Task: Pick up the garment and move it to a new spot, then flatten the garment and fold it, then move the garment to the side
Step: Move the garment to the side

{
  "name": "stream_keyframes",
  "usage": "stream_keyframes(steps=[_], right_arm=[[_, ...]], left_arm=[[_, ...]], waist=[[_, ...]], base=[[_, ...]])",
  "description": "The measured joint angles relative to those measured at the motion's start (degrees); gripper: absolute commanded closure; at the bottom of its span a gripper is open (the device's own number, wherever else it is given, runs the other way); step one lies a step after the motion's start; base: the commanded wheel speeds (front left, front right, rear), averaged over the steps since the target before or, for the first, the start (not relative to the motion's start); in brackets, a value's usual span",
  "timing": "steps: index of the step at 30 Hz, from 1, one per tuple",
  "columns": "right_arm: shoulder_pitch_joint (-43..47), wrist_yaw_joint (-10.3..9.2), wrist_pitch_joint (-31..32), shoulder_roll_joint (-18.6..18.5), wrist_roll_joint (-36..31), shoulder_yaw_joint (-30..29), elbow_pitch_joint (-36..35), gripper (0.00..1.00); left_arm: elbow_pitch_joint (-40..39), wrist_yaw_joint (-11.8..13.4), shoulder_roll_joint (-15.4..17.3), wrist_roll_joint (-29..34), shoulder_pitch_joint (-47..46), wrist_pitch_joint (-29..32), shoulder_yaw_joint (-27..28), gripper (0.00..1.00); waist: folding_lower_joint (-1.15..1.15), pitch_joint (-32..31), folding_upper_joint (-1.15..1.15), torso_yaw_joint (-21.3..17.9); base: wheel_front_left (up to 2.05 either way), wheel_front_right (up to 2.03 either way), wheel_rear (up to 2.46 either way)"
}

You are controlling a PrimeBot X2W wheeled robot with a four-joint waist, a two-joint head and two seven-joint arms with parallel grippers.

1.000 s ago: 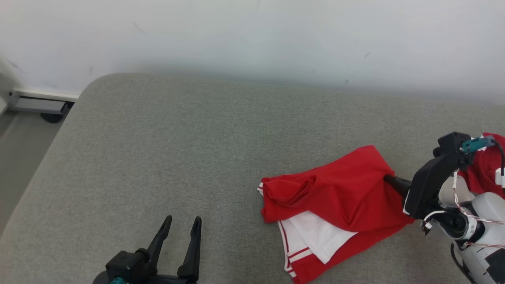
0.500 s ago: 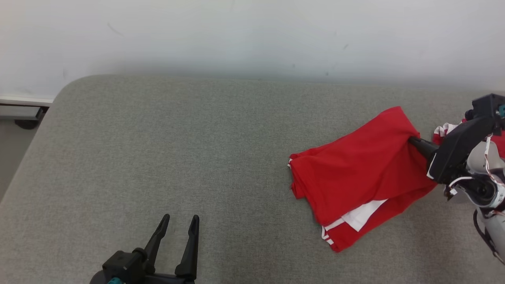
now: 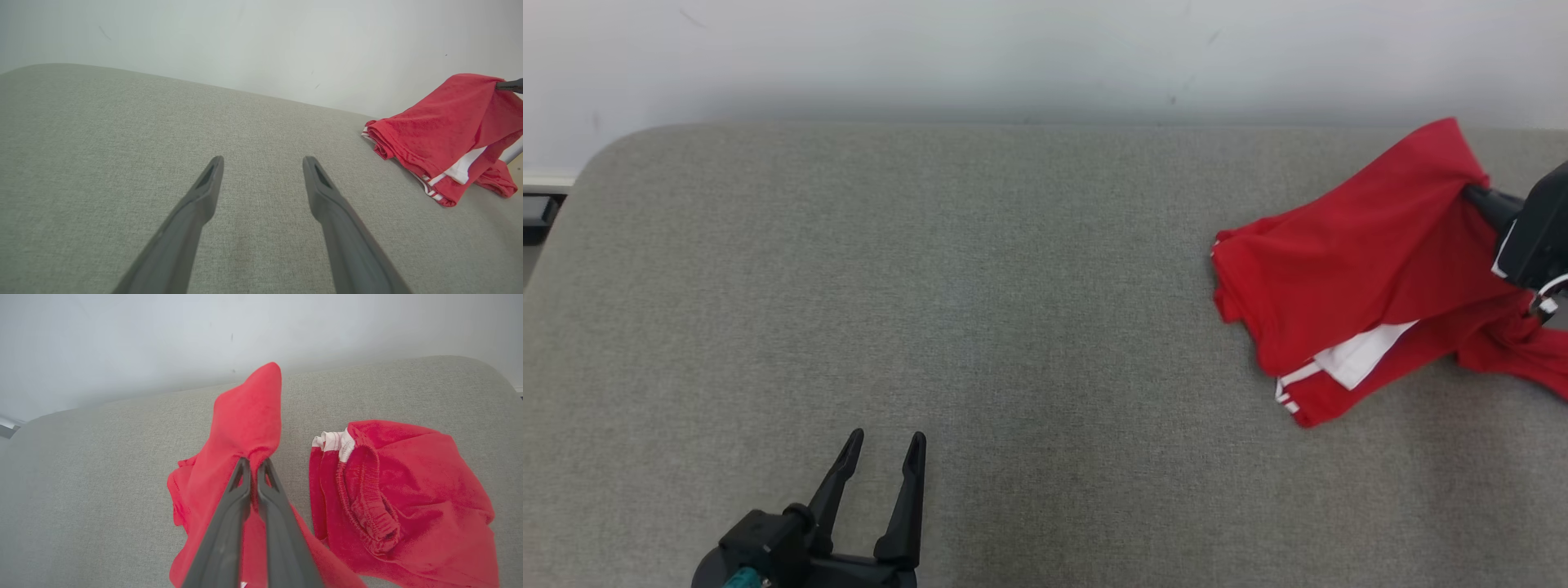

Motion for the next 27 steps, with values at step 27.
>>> stream_keyframes(steps=[27], right_arm=[[-9.15,-0.49,0.54,-6.60,-7.03,1.25,4.35,1.00]], left_arm=[[-1.04,-1.03,1.81,0.14,-2.93,0.76,0.18,0.00]], waist=[[0.00,6.41,0.00,-5.23]], base=[[0.00,0.00,0.00]])
